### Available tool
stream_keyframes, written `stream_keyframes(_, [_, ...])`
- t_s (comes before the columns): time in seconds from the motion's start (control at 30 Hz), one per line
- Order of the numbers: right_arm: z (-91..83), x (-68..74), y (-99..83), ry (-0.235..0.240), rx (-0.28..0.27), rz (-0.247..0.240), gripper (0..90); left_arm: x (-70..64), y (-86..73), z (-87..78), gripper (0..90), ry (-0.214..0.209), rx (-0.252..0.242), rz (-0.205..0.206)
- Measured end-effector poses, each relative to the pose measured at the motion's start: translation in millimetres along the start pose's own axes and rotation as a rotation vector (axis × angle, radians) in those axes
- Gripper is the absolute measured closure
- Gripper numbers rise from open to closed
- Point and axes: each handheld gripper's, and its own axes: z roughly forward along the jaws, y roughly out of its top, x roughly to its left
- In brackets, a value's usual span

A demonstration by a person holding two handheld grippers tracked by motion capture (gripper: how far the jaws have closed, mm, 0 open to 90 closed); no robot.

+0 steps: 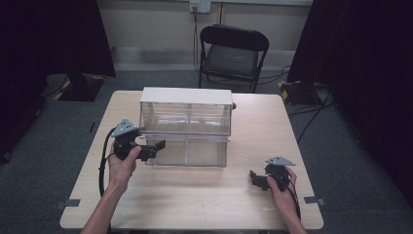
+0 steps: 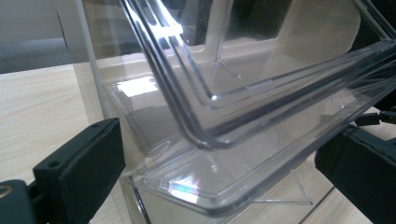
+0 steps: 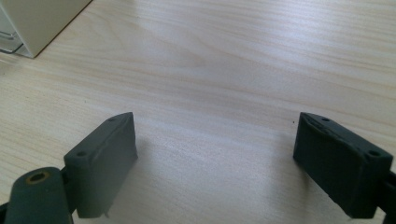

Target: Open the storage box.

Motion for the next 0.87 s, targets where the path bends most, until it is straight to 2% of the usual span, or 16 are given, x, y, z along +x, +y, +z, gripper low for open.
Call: stream_keyframes(0.87, [0.0, 0.0, 0.0, 0.000, 0.000, 0.000, 12.5, 0.2, 0.2, 0.1, 1.3, -0.002, 0.001, -0.002])
